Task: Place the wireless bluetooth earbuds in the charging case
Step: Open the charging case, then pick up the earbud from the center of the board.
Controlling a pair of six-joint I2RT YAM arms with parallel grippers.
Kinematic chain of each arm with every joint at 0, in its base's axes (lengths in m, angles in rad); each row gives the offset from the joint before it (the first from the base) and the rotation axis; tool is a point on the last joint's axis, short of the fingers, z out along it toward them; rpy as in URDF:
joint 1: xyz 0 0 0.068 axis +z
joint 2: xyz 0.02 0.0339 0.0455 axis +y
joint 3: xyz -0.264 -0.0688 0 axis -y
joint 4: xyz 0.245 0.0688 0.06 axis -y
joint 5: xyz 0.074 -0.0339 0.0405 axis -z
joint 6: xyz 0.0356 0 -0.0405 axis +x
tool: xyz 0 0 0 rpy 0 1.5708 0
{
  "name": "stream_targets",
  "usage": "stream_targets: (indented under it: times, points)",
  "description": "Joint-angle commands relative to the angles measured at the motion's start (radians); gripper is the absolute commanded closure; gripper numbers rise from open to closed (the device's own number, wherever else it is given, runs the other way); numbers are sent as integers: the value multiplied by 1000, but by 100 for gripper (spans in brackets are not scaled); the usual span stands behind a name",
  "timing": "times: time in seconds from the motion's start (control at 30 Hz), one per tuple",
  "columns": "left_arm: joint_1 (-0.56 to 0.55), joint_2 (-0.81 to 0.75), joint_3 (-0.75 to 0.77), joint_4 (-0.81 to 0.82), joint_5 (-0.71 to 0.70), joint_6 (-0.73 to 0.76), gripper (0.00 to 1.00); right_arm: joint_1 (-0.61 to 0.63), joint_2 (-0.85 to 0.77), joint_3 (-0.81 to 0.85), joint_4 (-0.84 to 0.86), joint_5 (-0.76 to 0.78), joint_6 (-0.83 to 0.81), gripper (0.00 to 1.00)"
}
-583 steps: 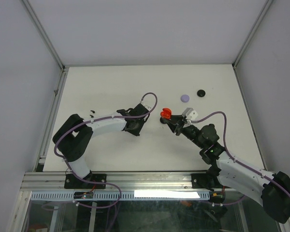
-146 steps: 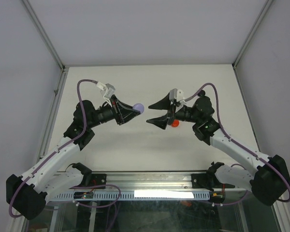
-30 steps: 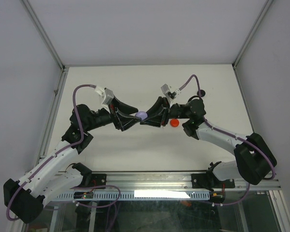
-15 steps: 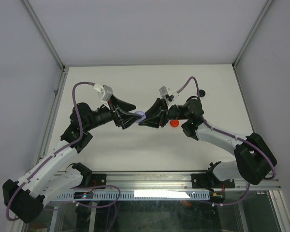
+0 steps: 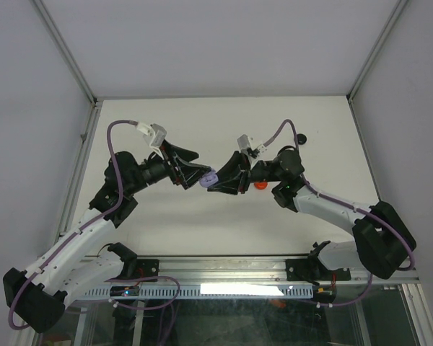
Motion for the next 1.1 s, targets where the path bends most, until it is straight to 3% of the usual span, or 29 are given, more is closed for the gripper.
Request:
stream_targets:
  times: [0.0,0.2,0.27,0.5,0.8,1.07]
  points:
    - [0,-28,58,-19,-52,-1,15,5,-48,-17,-63,64,-127,100]
    - [0,-50,66,-198,-291,38,14,3,-89,-74,-232,132,-210,100]
    - [0,-47,58,-268,-406,36,15,3,-109,-92,-270,297,-359,100]
    - [15,42,70,-454,-651,30,16,2,-173,-160,-316,384,-430,100]
    - [207,216,74,-558,-724,-29,21,2,-217,-195,-345,407,-469,100]
    - [378,362,96,-592,-689,-30,34,-1,-246,-210,-372,412,-502,100]
